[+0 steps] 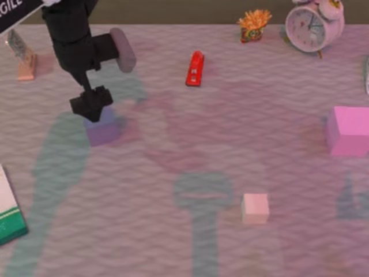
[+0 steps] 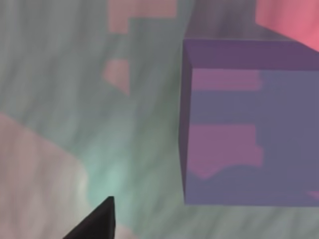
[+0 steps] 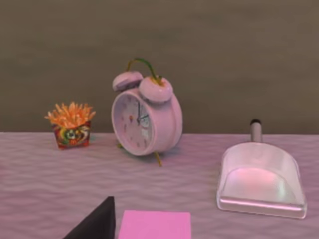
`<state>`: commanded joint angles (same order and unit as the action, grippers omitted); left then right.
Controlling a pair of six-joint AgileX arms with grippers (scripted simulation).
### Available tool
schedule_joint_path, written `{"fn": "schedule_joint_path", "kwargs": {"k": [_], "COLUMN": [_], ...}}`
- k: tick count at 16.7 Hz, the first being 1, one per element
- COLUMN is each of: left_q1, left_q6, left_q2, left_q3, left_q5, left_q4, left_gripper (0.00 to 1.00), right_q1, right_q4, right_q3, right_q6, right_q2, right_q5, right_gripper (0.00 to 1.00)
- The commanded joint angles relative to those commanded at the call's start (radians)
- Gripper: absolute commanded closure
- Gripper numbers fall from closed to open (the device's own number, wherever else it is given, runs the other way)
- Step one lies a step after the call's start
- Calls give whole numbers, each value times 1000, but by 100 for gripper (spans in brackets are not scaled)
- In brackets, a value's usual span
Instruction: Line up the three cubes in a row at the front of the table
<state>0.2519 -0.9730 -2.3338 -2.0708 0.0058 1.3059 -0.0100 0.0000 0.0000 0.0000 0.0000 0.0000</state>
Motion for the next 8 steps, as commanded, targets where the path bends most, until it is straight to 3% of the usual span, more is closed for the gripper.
{"fn": "schedule_joint_path", "kwargs": {"k": [3,8], "left_q1": [0,-1], "left_q6": [0,-2], "left_q2": [-10,-58], "left_q3": [35,180], "left_q5": [-1,-1], "left_q4": [-40,-245], "left_gripper": [0,0], "right_q1": [0,0], "right_q4": [0,0], "right_q3": [0,0], "right_q6": [0,0], "right_q2": [0,0], "right_q5": [0,0], "right_gripper": [0,0]}}
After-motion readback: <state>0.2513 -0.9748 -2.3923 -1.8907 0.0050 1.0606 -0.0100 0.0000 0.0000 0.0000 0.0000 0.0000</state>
